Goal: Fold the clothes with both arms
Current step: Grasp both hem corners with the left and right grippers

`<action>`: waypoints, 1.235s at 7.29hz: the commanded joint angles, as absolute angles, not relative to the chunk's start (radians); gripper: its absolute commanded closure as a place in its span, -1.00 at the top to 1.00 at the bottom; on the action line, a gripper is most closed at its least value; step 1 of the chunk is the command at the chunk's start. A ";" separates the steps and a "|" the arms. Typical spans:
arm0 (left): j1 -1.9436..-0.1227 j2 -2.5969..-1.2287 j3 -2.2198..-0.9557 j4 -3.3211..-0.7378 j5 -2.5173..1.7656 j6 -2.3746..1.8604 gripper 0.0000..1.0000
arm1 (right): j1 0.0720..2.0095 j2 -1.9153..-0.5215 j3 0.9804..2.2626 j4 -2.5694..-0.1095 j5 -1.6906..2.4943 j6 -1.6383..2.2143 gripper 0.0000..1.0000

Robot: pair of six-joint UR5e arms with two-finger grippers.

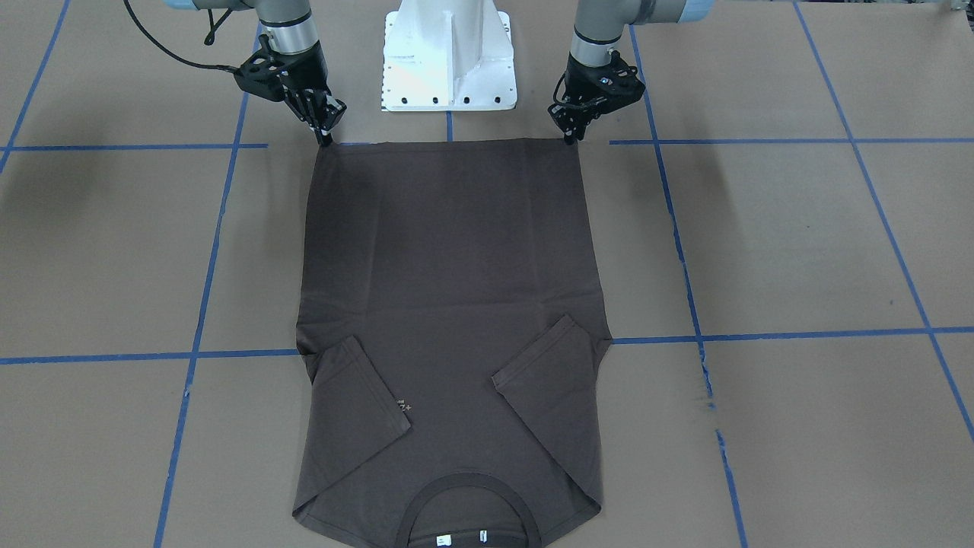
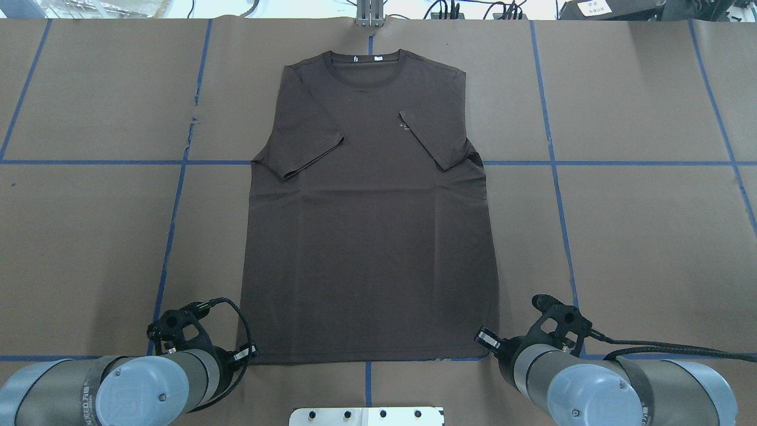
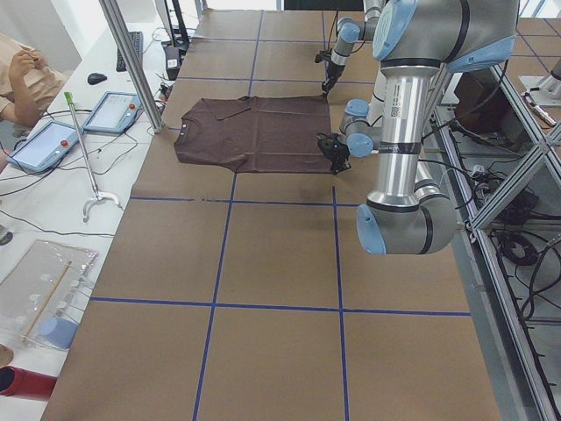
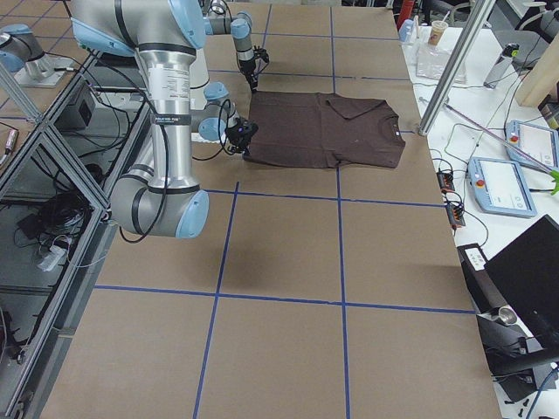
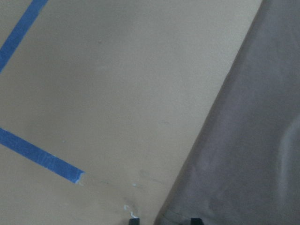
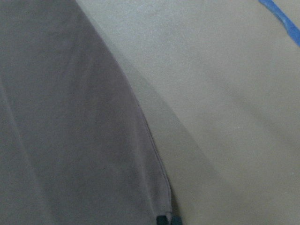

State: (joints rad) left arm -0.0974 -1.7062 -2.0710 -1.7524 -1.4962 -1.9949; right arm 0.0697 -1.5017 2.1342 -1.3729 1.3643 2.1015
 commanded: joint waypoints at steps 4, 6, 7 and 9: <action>-0.095 -1.681 -2.105 -1.749 -1.502 -1.994 -0.52 | 0.074 -1.506 2.134 -1.373 1.364 2.102 -1.00; -0.089 -1.689 -2.092 -1.750 -1.505 -1.991 0.13 | 0.072 -1.506 2.134 -1.373 1.362 2.102 -1.00; -0.087 -1.689 -2.091 -1.750 -1.506 -1.988 0.14 | 0.072 -1.508 2.134 -1.373 1.362 2.102 -1.00; -0.087 -1.695 -2.075 -1.752 -1.509 -1.983 0.11 | 0.072 -1.508 2.132 -1.373 1.362 2.102 -1.00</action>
State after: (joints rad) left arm -0.0879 -1.6915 -2.0812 -1.7512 -1.5080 -1.9874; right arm 0.0721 -1.5070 2.1333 -1.3729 1.3622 2.1016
